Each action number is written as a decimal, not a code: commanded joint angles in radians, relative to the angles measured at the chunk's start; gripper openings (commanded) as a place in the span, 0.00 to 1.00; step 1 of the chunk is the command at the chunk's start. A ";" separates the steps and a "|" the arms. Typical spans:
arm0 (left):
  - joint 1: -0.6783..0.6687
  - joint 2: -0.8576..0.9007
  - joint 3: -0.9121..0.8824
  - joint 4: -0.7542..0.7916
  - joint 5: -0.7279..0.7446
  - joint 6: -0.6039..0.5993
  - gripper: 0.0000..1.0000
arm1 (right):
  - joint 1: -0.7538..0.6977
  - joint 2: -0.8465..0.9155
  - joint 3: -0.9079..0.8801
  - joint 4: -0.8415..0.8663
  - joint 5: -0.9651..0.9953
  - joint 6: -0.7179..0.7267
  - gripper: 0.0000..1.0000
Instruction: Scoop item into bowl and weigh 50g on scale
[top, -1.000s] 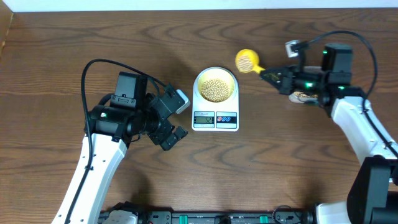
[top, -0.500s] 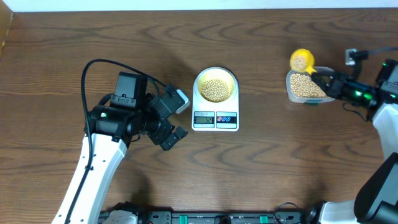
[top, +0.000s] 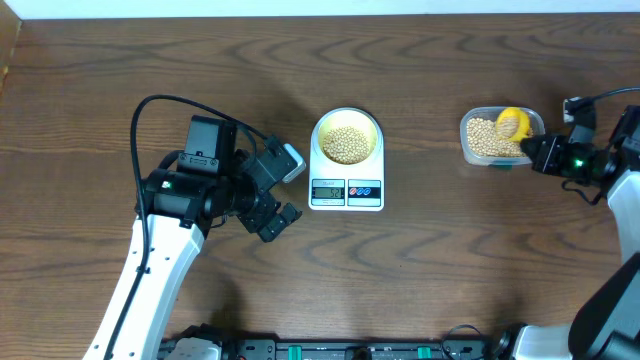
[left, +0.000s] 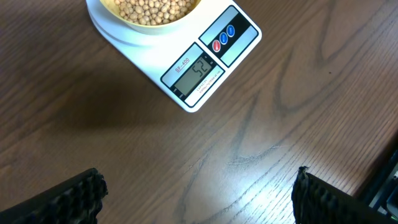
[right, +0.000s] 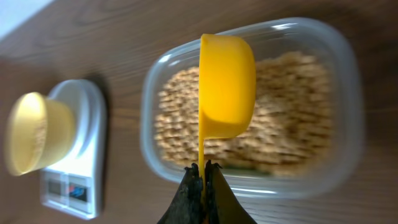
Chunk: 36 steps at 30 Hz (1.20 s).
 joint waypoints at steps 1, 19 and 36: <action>0.005 -0.003 0.018 -0.002 0.001 0.017 0.98 | 0.016 -0.105 0.002 0.000 0.206 -0.036 0.02; 0.005 -0.003 0.018 -0.002 0.001 0.017 0.98 | 0.274 -0.212 0.001 -0.004 0.710 -0.182 0.01; 0.005 -0.003 0.018 -0.002 0.001 0.017 0.98 | 0.452 -0.214 0.001 0.066 0.861 -0.305 0.01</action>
